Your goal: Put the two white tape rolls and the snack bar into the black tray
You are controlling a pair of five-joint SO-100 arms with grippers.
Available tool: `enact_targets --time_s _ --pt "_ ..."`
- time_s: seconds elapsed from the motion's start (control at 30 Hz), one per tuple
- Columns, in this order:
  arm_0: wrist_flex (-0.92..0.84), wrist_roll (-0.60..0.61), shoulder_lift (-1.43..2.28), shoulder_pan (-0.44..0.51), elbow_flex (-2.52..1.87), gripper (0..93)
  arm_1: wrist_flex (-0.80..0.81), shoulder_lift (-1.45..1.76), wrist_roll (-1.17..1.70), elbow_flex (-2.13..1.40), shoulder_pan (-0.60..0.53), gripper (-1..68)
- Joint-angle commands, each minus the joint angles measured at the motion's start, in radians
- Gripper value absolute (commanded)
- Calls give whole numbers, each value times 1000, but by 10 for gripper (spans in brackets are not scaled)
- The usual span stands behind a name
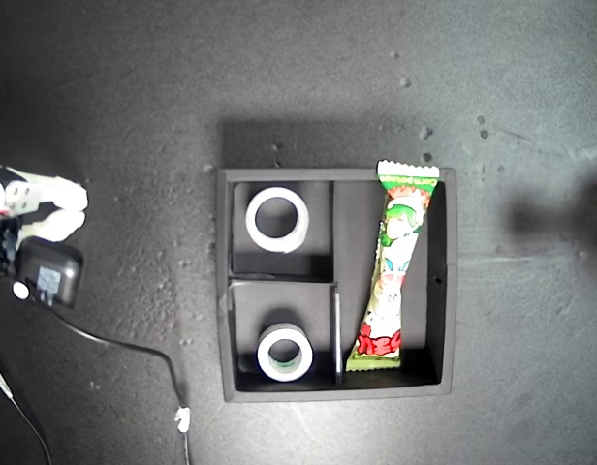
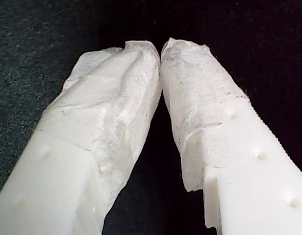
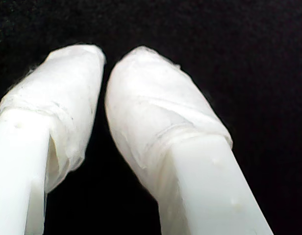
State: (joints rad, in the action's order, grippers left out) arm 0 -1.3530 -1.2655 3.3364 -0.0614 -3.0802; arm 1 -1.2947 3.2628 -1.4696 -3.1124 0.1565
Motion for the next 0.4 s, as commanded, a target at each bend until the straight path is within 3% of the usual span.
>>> enact_targets --time_s 0.0,0.37 --pt "-37 6 51 8 -58 5 -8 8 373 -12 -46 0" --pt "-37 6 51 8 -58 5 -8 8 373 -12 -58 0"
